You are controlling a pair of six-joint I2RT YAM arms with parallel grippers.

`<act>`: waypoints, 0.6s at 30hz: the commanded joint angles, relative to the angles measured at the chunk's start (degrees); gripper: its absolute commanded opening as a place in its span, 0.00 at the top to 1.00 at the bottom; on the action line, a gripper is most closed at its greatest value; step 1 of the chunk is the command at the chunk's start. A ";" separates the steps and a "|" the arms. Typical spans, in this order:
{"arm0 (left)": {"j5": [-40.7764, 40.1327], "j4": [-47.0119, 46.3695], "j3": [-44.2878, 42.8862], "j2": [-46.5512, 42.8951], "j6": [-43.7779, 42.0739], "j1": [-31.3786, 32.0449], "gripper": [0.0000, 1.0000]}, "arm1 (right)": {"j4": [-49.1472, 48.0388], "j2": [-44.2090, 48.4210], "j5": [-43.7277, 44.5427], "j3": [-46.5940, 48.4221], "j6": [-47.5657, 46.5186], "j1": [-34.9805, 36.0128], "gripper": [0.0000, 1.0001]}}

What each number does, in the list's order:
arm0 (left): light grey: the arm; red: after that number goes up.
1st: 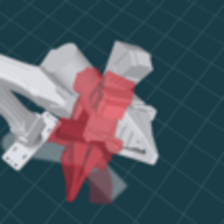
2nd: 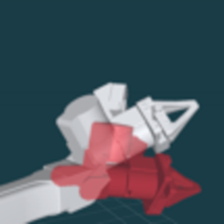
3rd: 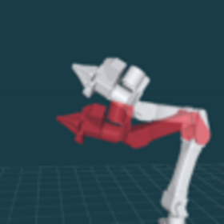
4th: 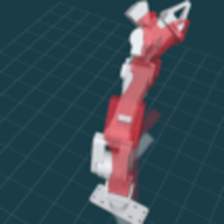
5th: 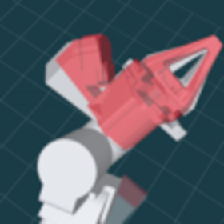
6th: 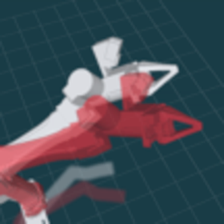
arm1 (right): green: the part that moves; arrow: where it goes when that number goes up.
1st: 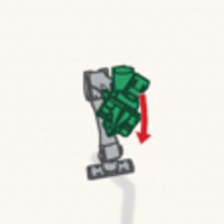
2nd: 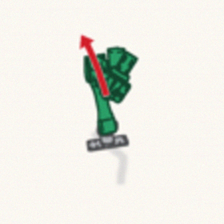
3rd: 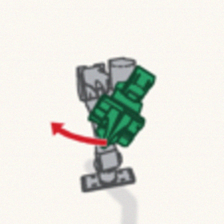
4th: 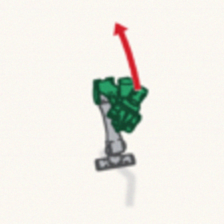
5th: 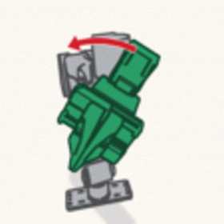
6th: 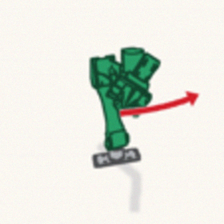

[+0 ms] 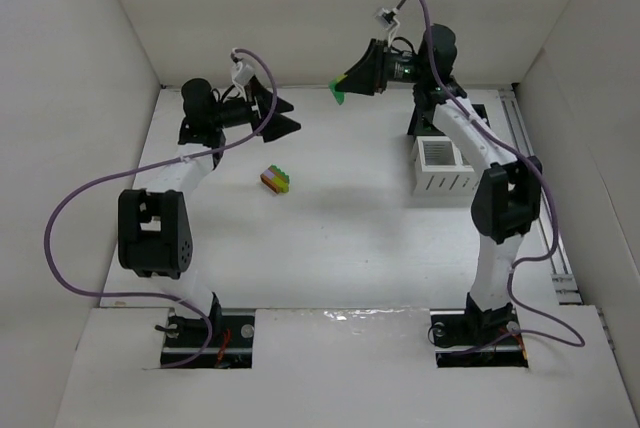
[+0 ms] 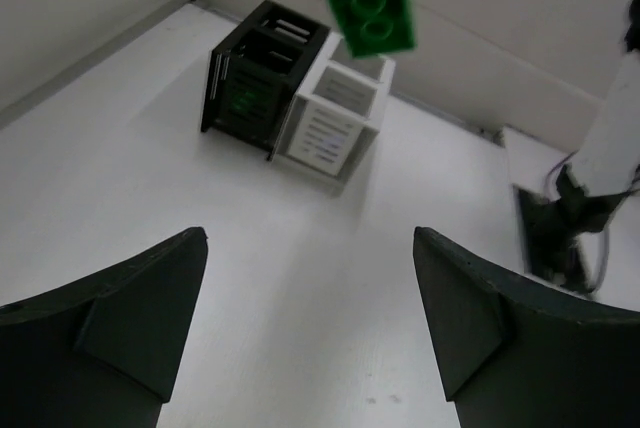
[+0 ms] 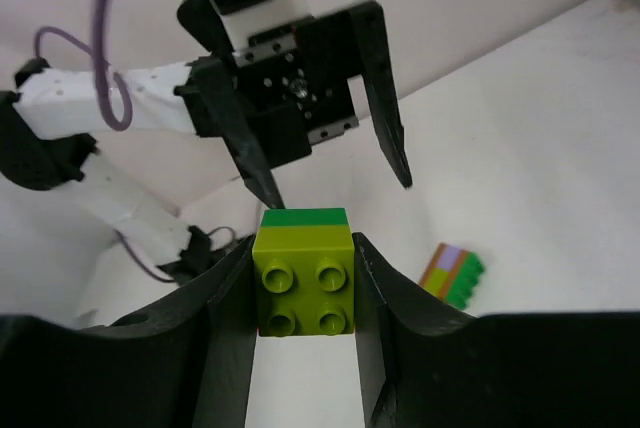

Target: Sort the legos into containers by color

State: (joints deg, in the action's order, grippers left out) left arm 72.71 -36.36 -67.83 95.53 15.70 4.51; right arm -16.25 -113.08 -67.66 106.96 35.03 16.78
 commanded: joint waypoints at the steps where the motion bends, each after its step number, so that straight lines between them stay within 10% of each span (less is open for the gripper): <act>1: 3.05 -33.93 1.72 0.34 27.36 0.41 0.19 | -19.51 -1.70 -4.14 -0.79 23.14 0.54 1.00; 2: 1.66 -52.57 1.74 2.02 44.85 0.41 0.19 | -20.39 -1.71 -4.15 -0.79 23.68 1.06 1.00; 6: -0.29 -73.85 -2.66 9.33 66.97 0.41 0.19 | -23.65 -1.71 -4.15 -0.79 24.39 2.99 1.00; 18: -3.89 -68.06 -5.46 8.80 60.94 0.94 0.19 | -24.88 -2.76 -0.90 -1.31 26.23 5.99 1.00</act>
State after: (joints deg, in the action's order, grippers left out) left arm 70.26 -72.34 -70.32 107.50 76.55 5.17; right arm -36.88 -116.71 -70.19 105.06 59.70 22.00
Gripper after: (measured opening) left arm 0.807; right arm 0.428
